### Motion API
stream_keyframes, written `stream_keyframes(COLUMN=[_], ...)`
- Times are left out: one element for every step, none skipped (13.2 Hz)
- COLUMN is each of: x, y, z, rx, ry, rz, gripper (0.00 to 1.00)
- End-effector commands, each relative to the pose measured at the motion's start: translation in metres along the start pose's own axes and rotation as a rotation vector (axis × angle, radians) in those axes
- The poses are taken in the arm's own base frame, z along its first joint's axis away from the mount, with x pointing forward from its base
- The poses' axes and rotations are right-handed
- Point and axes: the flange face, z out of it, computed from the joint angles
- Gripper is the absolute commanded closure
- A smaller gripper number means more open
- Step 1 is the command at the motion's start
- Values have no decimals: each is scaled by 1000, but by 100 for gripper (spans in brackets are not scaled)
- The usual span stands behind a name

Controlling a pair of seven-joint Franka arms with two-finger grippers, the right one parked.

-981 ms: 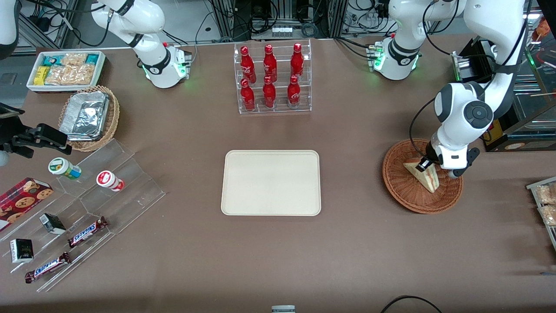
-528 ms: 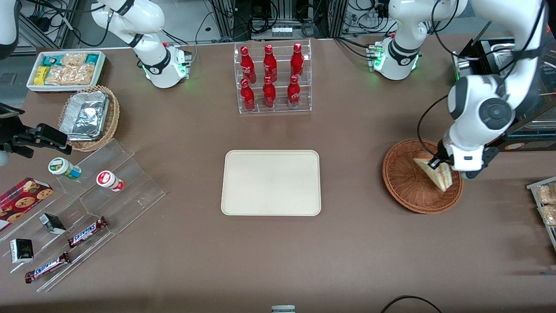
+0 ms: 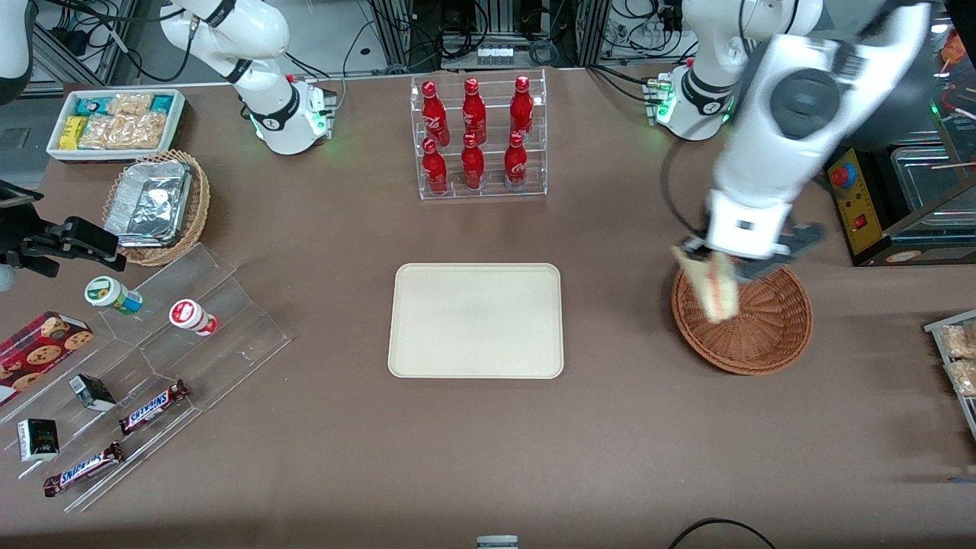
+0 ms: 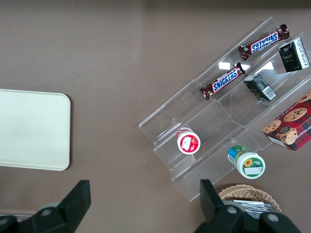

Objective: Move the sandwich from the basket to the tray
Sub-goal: 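Lift the sandwich and carry it with the left gripper over the tray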

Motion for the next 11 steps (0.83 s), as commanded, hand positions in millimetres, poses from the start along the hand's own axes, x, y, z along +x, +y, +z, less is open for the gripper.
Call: stream_keyframes(x=[-31, -40, -48, -62, -70, -76, -86, -88, -90, -97, -98], y=[63, 87, 112, 140, 160, 176, 191, 201, 210, 218, 222], z=[-12, -6, 3, 18, 38, 62, 85, 104, 124, 142, 158], rx=[-62, -87, -107, -118, -119, -116, -117, -119, -116, -113, -107], ry=[22, 14, 21, 24, 31, 29, 27, 39, 56, 60, 64], rz=[96, 123, 141, 172, 192, 206, 205, 206, 217, 222, 230], gripper=[100, 100, 100, 100, 100, 100, 100, 100, 100, 100, 100])
